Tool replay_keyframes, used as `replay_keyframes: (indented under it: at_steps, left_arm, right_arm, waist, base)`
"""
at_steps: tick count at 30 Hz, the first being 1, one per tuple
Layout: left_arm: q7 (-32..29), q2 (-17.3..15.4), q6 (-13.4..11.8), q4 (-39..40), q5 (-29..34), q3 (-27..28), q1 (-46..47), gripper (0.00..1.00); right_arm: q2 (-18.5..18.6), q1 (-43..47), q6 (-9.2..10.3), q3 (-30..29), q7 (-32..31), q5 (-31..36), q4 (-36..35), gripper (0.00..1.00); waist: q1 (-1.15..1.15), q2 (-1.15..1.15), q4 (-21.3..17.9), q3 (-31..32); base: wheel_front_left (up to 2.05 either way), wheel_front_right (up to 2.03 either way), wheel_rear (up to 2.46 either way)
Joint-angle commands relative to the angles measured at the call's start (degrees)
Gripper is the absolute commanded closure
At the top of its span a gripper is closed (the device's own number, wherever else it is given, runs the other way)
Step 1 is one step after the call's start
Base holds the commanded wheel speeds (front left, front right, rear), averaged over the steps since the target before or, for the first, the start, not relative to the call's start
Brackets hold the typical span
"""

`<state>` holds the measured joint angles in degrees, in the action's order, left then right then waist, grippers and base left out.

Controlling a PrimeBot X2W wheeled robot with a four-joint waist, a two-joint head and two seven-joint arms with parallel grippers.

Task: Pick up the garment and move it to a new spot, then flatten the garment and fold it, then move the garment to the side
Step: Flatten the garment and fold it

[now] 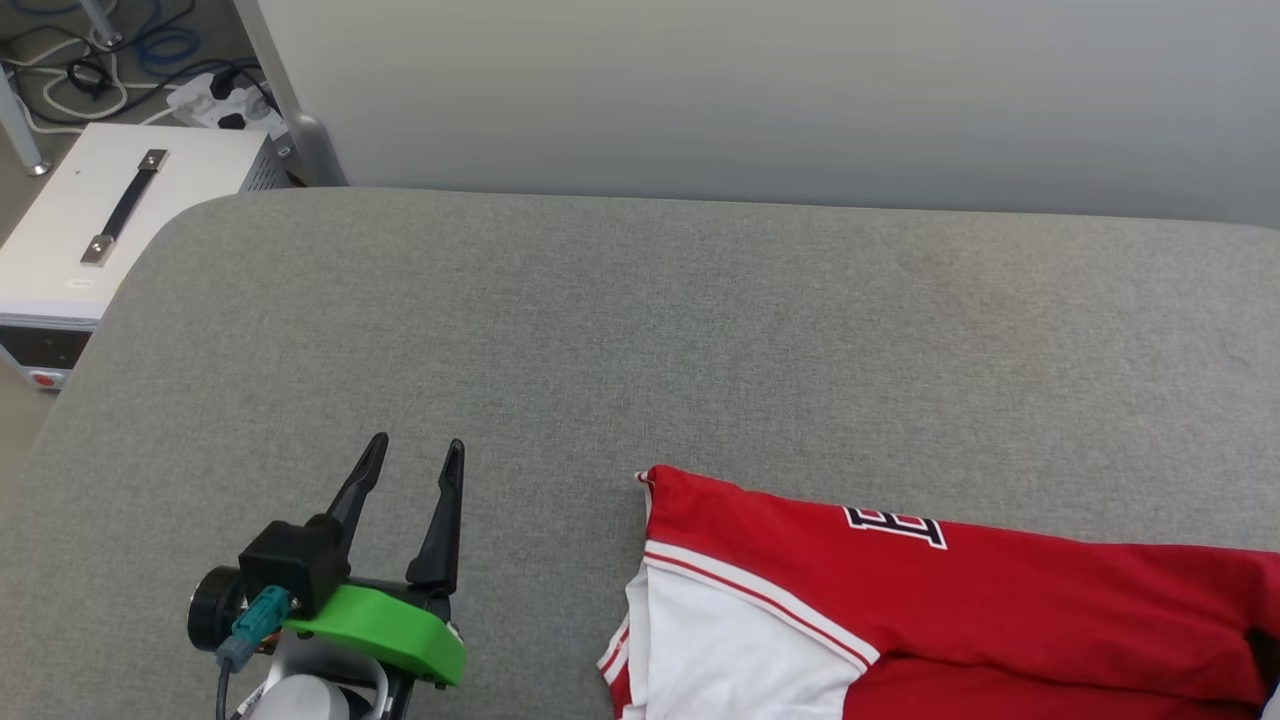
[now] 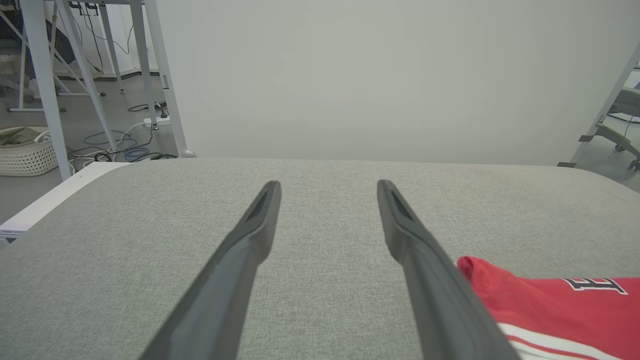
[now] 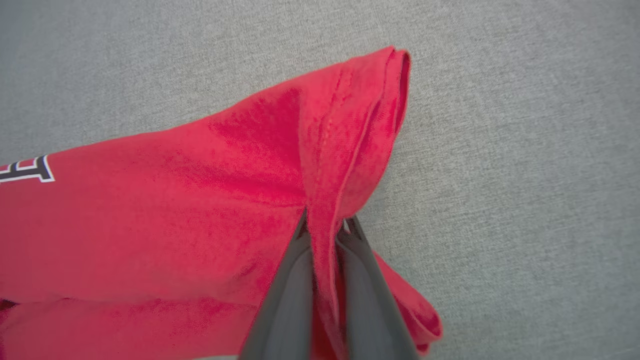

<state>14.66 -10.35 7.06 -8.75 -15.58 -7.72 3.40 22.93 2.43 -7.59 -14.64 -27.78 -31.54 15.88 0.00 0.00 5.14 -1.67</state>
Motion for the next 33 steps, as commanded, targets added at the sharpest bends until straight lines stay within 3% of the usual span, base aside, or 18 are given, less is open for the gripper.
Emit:
replay_keyframes:
  at_steps: [1, 12, 21, 27, 33]
  left_arm:
    - [0.34, 0.48, 0.3, -0.19, 0.2, 0.0, -1.06, 0.0]
    - [0.34, 0.72, 0.39, -0.61, -0.1, 0.04, -3.66, 0.0]
    - [0.34, 0.71, 0.41, -0.63, -0.45, 0.15, -4.85, 0.0]
    - [0.34, 0.21, 0.42, -0.64, -0.74, -0.07, -4.59, 0.0]
    - [0.34, -0.32, 0.42, -0.89, -1.09, -0.7, -4.2, 0.0]
  right_arm:
    - [-0.01, 0.66, 0.1, 0.79, 0.48, -0.29, -0.92, 1.0]
    - [-3.74, 5.39, 0.1, 5.43, -4.43, -2.3, -12.78, 1.0]
    - [-13.23, 6.82, 0.1, 9.89, -10.01, -4.49, -21.68, 1.0]
    - [-18.34, 4.72, 0.1, 13.91, -9.42, -5.25, -22.05, 1.0]
    - [-19.96, 3.11, 0.1, 18.15, -6.58, -8.0, -18.92, 1.0]
  waist:
    - [0.0, 0.0, -0.27, 1.27]
    - [0.0, 0.0, 0.58, 6.33]
    - [0.0, 0.0, 2.46, 7.36]
    - [0.0, 0.0, 4.11, 7.06]
    - [0.0, 0.0, 6.06, 6.93]
  base:
    - [0.0, 0.0, 0.0]
    - [0.0, 0.0, 0.0]
    - [0.0, 0.0, 0.0]
    - [0.0, 0.0, 0.0]
    - [0.0, 0.0, 0.0]
